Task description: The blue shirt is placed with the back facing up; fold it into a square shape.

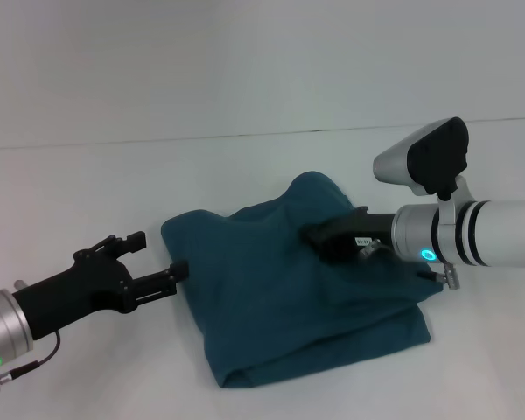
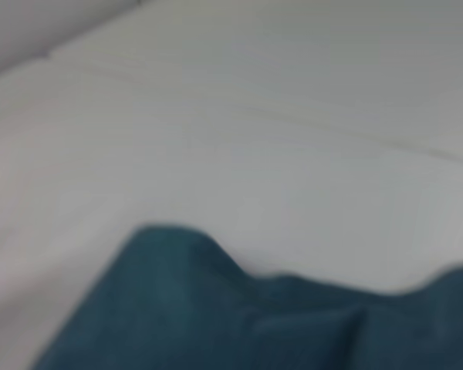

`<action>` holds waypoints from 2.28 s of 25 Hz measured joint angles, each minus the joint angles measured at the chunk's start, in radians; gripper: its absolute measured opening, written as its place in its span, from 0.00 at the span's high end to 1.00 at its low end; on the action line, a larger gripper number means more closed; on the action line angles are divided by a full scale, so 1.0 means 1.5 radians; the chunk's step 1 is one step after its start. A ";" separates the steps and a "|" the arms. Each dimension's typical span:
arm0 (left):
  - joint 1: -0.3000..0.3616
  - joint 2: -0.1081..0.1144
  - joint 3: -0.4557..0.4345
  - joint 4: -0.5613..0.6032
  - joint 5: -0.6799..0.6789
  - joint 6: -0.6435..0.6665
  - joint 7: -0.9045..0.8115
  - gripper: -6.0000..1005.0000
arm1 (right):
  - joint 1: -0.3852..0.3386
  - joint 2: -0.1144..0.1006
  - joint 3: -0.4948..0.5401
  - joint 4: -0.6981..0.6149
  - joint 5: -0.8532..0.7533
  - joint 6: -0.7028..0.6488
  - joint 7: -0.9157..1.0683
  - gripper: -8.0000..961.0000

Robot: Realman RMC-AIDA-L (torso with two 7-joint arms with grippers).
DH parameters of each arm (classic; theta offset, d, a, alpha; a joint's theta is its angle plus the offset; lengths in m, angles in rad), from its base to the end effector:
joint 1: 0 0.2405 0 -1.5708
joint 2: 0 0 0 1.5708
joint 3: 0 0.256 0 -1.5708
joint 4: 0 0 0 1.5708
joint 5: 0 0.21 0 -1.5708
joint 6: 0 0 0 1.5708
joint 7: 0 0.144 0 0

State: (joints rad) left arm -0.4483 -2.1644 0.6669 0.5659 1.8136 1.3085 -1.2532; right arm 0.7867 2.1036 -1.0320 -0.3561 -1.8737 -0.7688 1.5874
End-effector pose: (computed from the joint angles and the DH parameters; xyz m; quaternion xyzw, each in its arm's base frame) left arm -0.2859 0.3269 -0.0307 -0.8801 -0.2833 -0.2866 0.2509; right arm 0.2422 0.4111 -0.0788 -0.9045 0.3228 0.1012 0.2596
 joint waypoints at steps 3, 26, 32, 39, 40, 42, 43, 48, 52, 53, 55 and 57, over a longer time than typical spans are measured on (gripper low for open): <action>0.001 0.000 -0.001 0.000 0.000 0.000 0.000 0.05 | -0.007 -0.003 0.000 -0.005 0.056 -0.040 -0.050 0.99; 0.001 -0.002 0.001 -0.001 -0.001 0.000 0.000 0.05 | 0.052 0.003 -0.114 0.050 0.126 0.014 -0.089 0.98; 0.002 -0.001 -0.001 -0.001 -0.001 0.002 -0.001 0.05 | -0.018 -0.002 -0.113 -0.035 0.188 -0.071 -0.113 0.98; 0.003 0.000 -0.002 -0.001 -0.001 0.005 -0.003 0.05 | -0.101 -0.021 -0.102 -0.104 0.189 -0.144 -0.050 0.98; 0.003 0.000 -0.002 -0.001 -0.001 0.006 -0.003 0.05 | -0.115 -0.026 -0.100 -0.113 0.187 -0.159 -0.038 0.98; 0.003 0.000 -0.002 -0.001 -0.001 0.006 -0.004 0.05 | -0.141 -0.037 -0.089 -0.131 0.187 -0.199 -0.023 0.98; 0.003 0.000 -0.002 -0.001 -0.001 0.006 -0.004 0.05 | -0.156 -0.043 -0.079 -0.142 0.187 -0.220 -0.014 0.98; 0.003 0.000 -0.001 -0.001 0.000 0.006 -0.005 0.05 | -0.216 -0.079 -0.038 -0.189 0.180 -0.320 0.064 0.97; 0.003 0.000 0.000 -0.001 0.000 0.006 -0.005 0.05 | -0.230 -0.112 0.026 -0.189 0.120 -0.390 0.154 0.89; 0.003 0.000 0.000 -0.001 0.000 0.006 -0.005 0.05 | -0.229 -0.119 0.054 -0.189 0.087 -0.411 0.187 0.87; 0.003 0.000 0.000 -0.001 0.000 0.006 -0.005 0.05 | -0.224 -0.126 0.096 -0.191 0.032 -0.440 0.237 0.84; 0.002 0.000 0.001 -0.001 0.000 0.006 -0.005 0.05 | -0.216 -0.130 0.139 -0.193 -0.030 -0.464 0.292 0.82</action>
State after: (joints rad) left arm -0.4447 -2.1644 0.6679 0.5645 1.8131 1.3181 -1.2609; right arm 0.4629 1.9084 -0.8233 -0.6456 -1.9188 -1.4641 2.0248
